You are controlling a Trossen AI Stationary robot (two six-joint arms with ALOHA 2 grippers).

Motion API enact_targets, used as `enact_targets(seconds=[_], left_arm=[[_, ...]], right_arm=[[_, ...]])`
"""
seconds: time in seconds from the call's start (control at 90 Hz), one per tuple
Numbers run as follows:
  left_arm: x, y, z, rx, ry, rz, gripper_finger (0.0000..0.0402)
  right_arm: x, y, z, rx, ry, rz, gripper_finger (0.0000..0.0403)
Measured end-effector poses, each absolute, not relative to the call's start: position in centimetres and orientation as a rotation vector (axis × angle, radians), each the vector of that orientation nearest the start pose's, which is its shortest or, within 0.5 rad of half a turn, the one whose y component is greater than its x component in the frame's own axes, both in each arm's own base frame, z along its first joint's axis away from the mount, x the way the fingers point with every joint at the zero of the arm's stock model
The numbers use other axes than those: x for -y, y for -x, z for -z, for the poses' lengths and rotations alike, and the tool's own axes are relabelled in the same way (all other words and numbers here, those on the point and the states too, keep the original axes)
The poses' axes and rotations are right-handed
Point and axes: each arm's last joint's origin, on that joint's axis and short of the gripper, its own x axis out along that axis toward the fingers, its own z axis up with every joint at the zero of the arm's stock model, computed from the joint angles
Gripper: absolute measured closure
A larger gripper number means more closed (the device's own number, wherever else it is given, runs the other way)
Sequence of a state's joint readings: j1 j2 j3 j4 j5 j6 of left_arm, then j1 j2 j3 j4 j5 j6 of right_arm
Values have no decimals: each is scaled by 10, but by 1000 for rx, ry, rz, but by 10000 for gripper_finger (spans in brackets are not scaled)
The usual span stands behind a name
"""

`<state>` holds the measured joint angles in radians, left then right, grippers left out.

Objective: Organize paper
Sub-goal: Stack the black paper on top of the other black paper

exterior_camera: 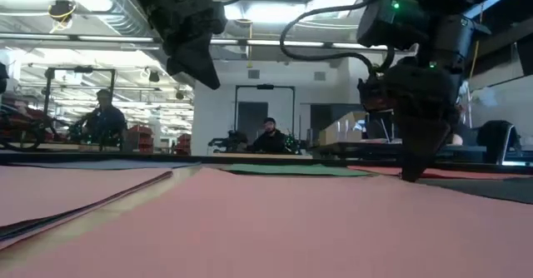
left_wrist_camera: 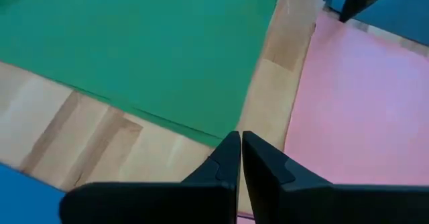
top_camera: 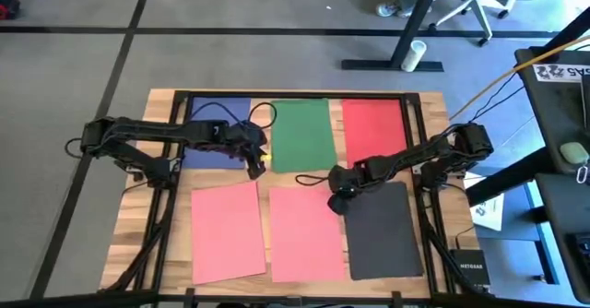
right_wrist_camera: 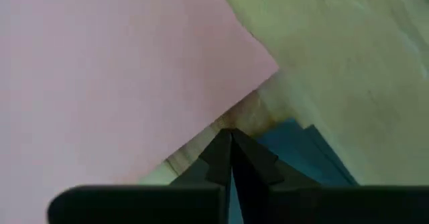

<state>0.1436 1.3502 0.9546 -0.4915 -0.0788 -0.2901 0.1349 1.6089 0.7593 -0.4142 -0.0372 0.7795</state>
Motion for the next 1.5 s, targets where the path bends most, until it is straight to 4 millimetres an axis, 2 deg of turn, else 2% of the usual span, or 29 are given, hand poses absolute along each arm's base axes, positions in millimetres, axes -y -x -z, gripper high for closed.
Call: enact_targets(seconds=[1.133, 1.356, 1.5], left_arm=[[-41, -269, -247, -852, 300, -337, 402], [-41, -269, -247, -852, 297, -336, 402], [-41, -269, -247, -855, 297, -335, 402]], right_arm=[[-34, -253, -129, -1318, -595, 468, 403], [-33, -246, -138, -1297, -547, 470, 403], [-37, -246, -149, -1260, -517, 379, 403]])
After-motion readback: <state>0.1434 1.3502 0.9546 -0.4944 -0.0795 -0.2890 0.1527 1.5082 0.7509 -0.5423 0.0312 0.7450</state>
